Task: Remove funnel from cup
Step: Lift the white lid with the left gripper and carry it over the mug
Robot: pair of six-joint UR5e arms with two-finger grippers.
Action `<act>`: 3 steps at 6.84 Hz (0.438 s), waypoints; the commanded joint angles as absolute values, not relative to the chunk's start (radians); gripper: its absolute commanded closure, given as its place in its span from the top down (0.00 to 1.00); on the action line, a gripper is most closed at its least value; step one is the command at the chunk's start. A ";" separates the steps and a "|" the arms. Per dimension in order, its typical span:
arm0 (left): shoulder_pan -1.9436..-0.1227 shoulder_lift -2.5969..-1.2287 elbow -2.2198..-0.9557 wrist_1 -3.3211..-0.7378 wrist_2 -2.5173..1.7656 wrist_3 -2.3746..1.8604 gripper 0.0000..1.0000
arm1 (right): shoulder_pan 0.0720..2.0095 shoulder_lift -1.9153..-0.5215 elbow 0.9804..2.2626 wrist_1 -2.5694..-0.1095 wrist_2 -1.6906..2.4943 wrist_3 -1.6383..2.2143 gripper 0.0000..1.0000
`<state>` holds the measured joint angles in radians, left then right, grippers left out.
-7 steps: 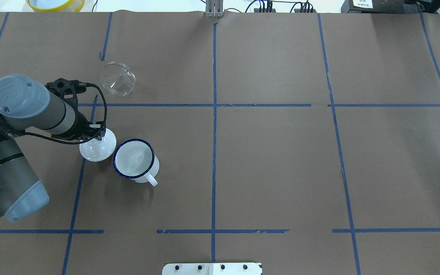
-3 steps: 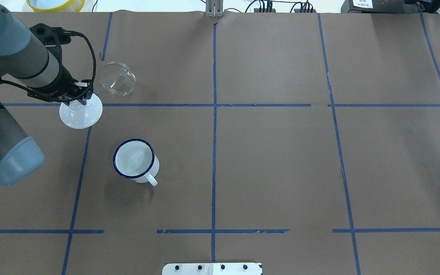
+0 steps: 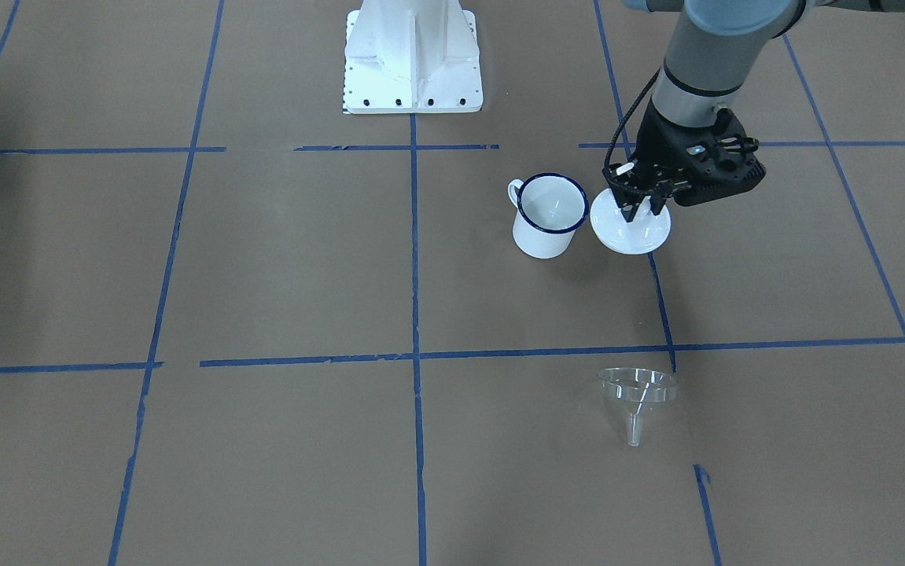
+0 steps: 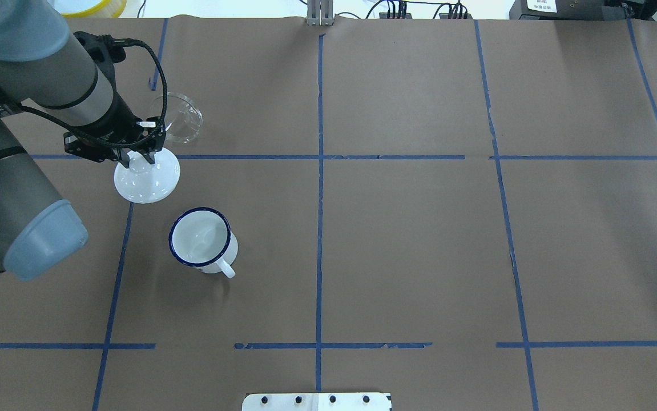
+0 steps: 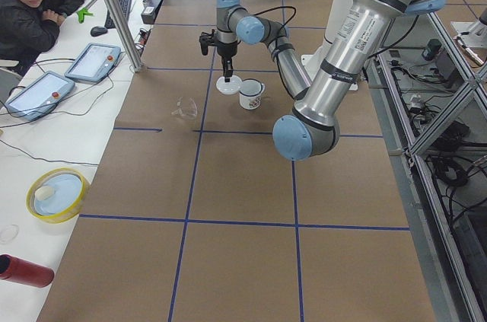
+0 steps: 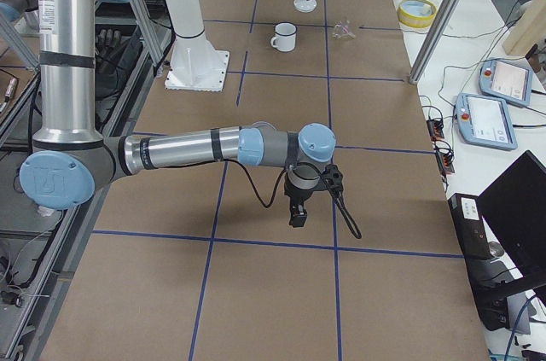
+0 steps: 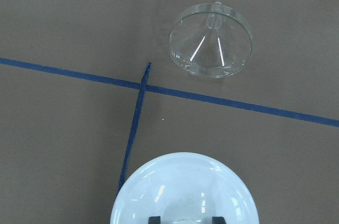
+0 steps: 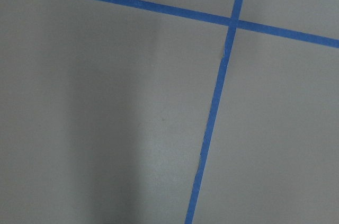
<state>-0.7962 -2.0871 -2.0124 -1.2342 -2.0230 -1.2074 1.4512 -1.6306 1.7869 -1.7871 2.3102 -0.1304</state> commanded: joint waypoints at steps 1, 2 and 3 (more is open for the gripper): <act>-0.688 -2.102 -2.002 -1.281 -2.022 -1.359 0.00 | 1.451 -1.631 1.787 -1.787 2.310 -0.130 1.00; -0.660 -2.102 -1.997 -1.292 -2.016 -1.382 0.00 | 1.451 -1.631 1.786 -1.787 2.310 -0.130 1.00; -0.635 -2.102 -1.994 -1.293 -2.014 -1.406 0.00 | 1.451 -1.631 1.787 -1.787 2.310 -0.130 1.00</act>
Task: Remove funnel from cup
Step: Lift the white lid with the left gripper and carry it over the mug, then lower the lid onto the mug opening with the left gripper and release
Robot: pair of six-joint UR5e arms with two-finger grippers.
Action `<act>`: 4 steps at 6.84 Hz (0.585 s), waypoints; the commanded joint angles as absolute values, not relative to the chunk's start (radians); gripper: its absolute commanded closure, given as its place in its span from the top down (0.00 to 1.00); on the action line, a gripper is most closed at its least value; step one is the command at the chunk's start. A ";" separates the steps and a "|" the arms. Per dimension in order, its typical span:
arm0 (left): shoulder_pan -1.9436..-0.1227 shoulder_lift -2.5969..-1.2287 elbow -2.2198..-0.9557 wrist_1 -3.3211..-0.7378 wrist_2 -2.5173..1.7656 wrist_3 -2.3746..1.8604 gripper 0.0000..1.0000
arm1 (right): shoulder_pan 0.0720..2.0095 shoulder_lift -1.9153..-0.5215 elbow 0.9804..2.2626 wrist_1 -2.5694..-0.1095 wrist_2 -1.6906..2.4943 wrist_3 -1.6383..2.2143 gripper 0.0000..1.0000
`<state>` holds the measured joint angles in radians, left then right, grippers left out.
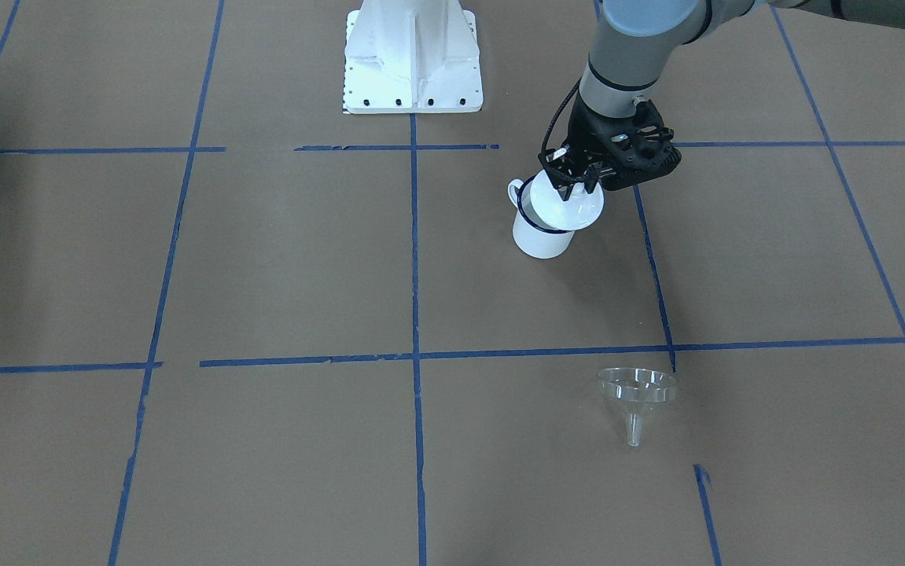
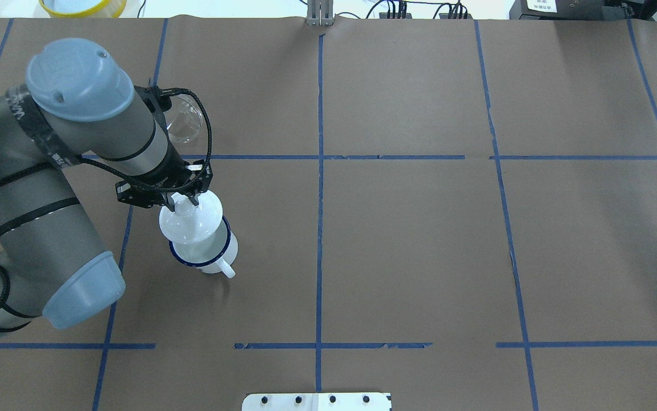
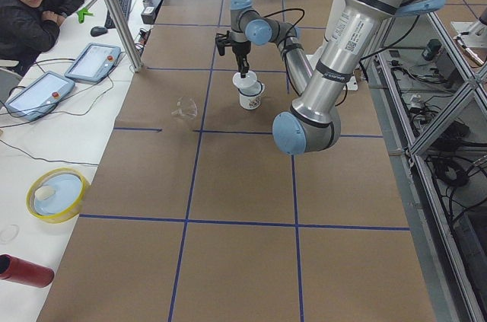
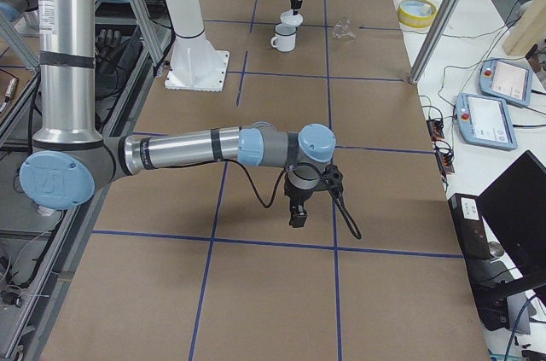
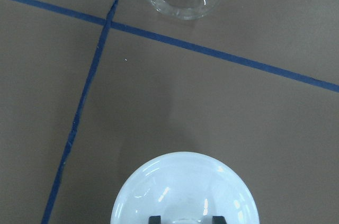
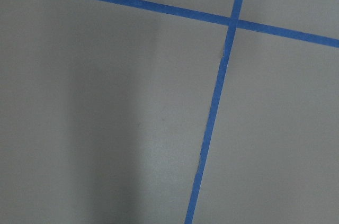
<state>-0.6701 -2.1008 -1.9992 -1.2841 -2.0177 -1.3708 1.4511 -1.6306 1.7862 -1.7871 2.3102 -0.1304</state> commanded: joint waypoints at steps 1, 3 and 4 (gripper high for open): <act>-0.634 -2.097 -1.994 -1.293 -2.010 -1.408 0.00 | 1.451 -1.631 1.787 -1.787 2.310 -0.130 1.00; -0.634 -2.091 -1.994 -1.292 -1.996 -1.404 0.00 | 1.451 -1.631 1.787 -1.787 2.310 -0.130 1.00; -0.635 -2.089 -1.994 -1.292 -1.994 -1.401 0.00 | 1.451 -1.629 1.787 -1.787 2.310 -0.130 1.00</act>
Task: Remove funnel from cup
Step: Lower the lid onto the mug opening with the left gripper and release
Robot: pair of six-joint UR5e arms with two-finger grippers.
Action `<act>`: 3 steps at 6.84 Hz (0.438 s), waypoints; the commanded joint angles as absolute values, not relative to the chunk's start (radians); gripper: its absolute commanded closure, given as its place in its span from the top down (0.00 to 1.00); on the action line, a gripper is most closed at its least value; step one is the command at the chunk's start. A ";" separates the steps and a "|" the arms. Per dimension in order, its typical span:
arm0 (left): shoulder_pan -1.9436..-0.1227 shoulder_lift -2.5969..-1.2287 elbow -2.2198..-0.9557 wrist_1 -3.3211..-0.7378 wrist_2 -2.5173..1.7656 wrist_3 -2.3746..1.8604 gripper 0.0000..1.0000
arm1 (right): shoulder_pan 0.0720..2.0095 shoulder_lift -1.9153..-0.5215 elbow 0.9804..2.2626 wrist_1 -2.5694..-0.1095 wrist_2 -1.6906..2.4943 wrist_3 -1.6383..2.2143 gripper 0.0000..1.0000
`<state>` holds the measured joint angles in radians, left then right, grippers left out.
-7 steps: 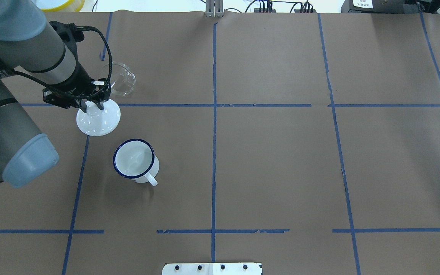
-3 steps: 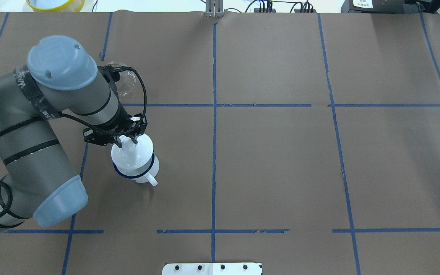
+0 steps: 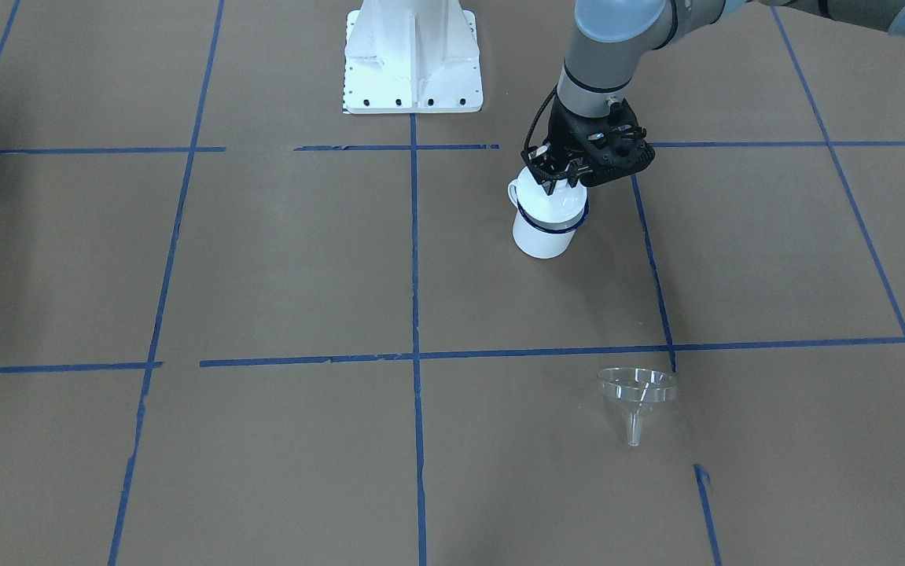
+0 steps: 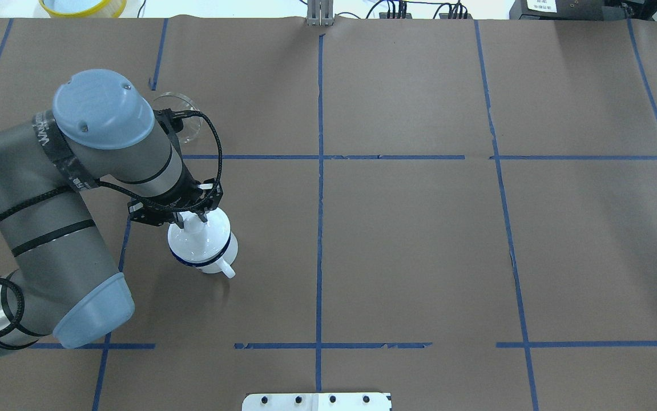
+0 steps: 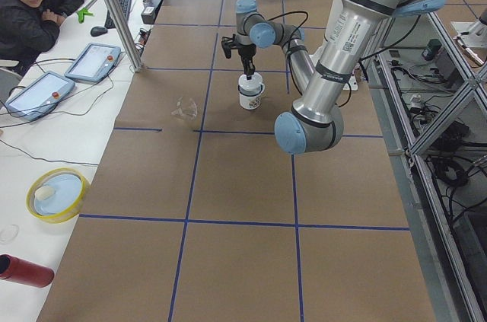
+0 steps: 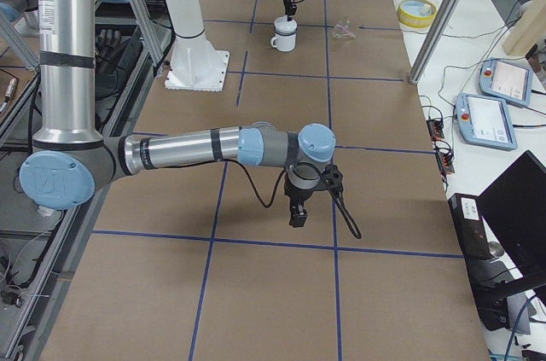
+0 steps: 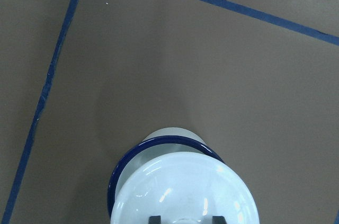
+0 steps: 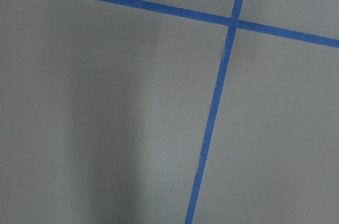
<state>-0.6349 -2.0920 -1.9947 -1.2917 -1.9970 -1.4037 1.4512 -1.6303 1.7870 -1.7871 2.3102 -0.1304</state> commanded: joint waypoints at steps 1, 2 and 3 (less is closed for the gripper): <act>-0.634 -2.089 -1.993 -1.292 -1.994 -1.399 0.00 | 1.451 -1.631 1.787 -1.787 2.310 -0.130 1.00; -0.635 -2.088 -1.991 -1.292 -1.994 -1.396 0.00 | 1.451 -1.631 1.787 -1.787 2.310 -0.130 1.00; -0.635 -2.088 -1.990 -1.292 -1.994 -1.394 0.00 | 1.451 -1.631 1.787 -1.787 2.310 -0.130 1.00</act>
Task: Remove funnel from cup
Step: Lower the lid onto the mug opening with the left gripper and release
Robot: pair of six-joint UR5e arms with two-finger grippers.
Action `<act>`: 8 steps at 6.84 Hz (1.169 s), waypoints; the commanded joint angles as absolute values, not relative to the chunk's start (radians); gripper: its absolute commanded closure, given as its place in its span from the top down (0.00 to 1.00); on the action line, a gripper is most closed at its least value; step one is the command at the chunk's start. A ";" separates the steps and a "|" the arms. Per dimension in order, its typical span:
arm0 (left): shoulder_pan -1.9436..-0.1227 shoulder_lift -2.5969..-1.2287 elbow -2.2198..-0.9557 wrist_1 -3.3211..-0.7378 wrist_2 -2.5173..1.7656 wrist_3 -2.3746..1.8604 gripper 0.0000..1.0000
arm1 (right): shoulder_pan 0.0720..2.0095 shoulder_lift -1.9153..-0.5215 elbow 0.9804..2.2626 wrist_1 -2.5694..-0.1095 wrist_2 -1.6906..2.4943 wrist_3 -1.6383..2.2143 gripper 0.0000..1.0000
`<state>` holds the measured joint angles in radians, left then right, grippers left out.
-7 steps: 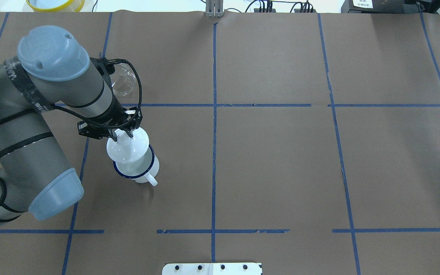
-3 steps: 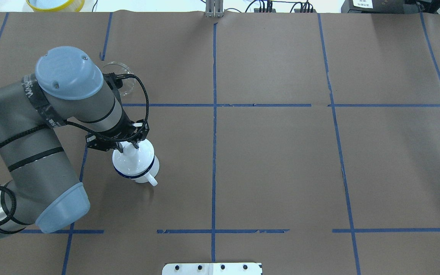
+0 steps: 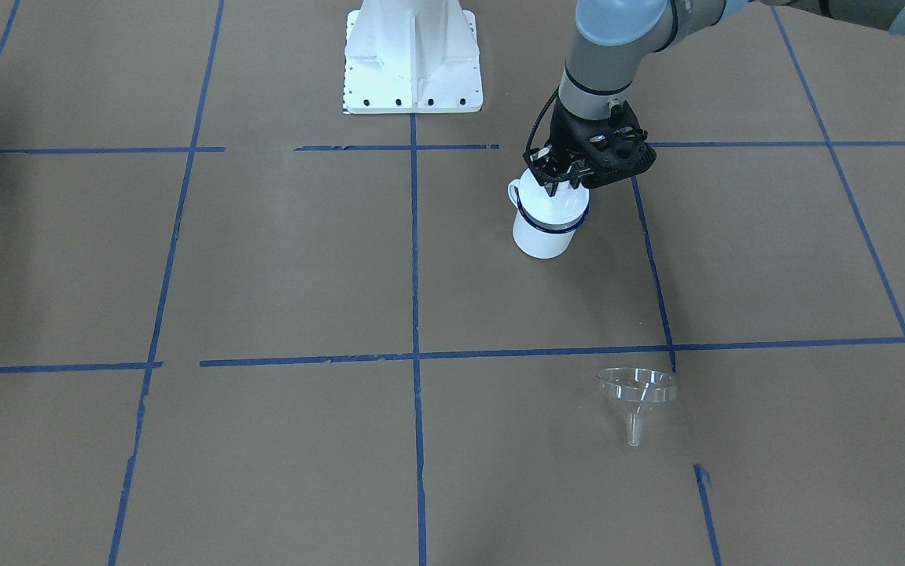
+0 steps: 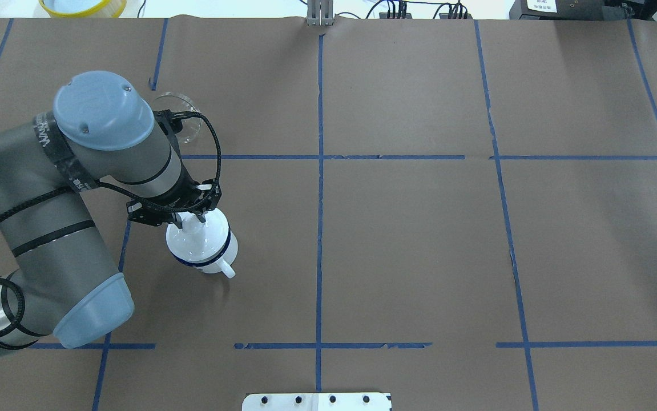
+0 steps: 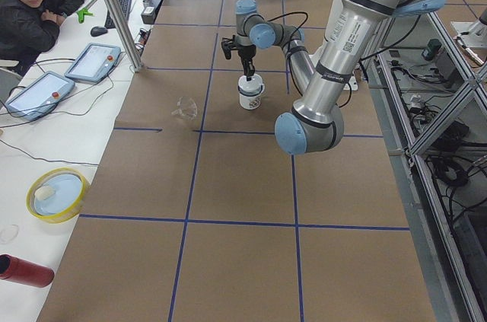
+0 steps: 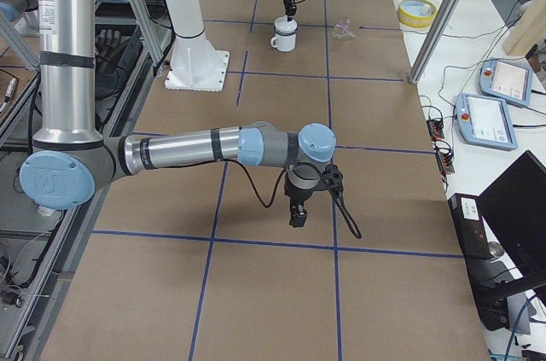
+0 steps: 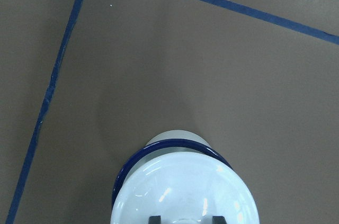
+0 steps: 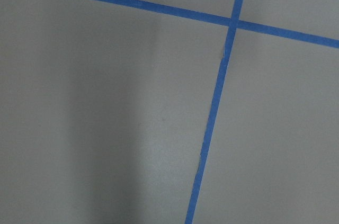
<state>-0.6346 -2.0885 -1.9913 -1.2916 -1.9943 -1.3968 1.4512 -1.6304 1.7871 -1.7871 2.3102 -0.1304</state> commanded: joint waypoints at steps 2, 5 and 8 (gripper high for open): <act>-0.635 -2.088 -1.988 -1.292 -1.994 -1.394 0.00 | 1.451 -1.631 1.787 -1.787 2.310 -0.130 1.00; -0.635 -2.077 -1.990 -1.292 -1.994 -1.385 0.00 | 1.451 -1.631 1.787 -1.787 2.310 -0.130 1.00; -0.634 -2.080 -1.988 -1.293 -1.996 -1.385 0.91 | 1.451 -1.631 1.787 -1.787 2.310 -0.130 1.00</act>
